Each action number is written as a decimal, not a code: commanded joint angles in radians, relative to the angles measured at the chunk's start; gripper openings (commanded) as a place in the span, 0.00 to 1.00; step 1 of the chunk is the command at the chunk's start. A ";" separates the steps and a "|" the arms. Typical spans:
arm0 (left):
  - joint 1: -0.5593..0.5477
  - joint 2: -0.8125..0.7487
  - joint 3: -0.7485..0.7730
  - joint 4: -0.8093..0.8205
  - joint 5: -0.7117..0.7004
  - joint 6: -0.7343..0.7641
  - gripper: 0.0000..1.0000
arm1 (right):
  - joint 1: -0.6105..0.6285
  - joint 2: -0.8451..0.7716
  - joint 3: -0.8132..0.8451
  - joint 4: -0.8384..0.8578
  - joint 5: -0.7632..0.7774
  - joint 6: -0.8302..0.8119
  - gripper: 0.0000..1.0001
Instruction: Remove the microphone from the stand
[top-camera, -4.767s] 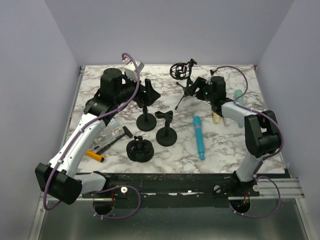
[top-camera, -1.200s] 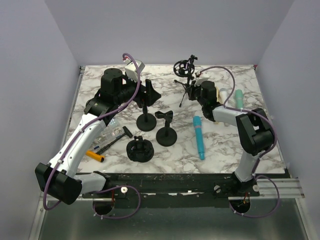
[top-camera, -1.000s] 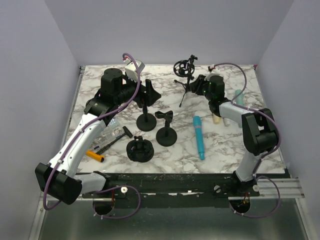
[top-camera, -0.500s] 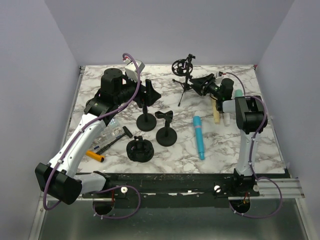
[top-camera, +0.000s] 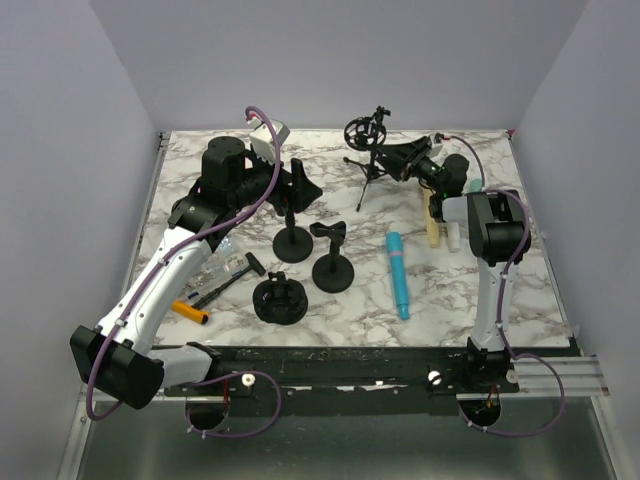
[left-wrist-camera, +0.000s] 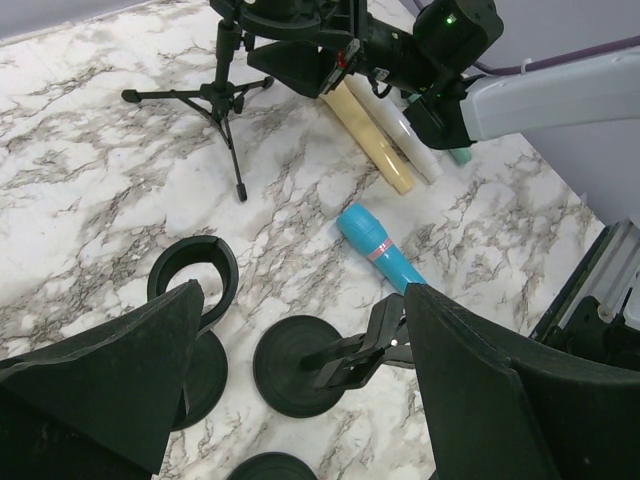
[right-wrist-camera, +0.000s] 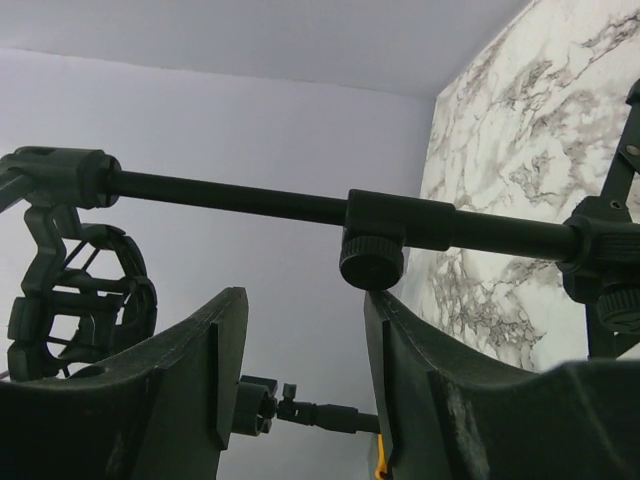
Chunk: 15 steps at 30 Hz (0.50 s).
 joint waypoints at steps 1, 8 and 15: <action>-0.007 -0.004 0.015 0.003 0.018 0.011 0.85 | 0.003 0.048 0.076 0.020 -0.016 0.023 0.53; -0.007 -0.002 0.016 0.001 0.016 0.012 0.85 | 0.003 0.080 0.100 -0.022 -0.023 0.016 0.52; -0.007 -0.003 0.016 0.003 0.020 0.012 0.85 | -0.007 0.085 0.110 -0.070 -0.020 -0.020 0.54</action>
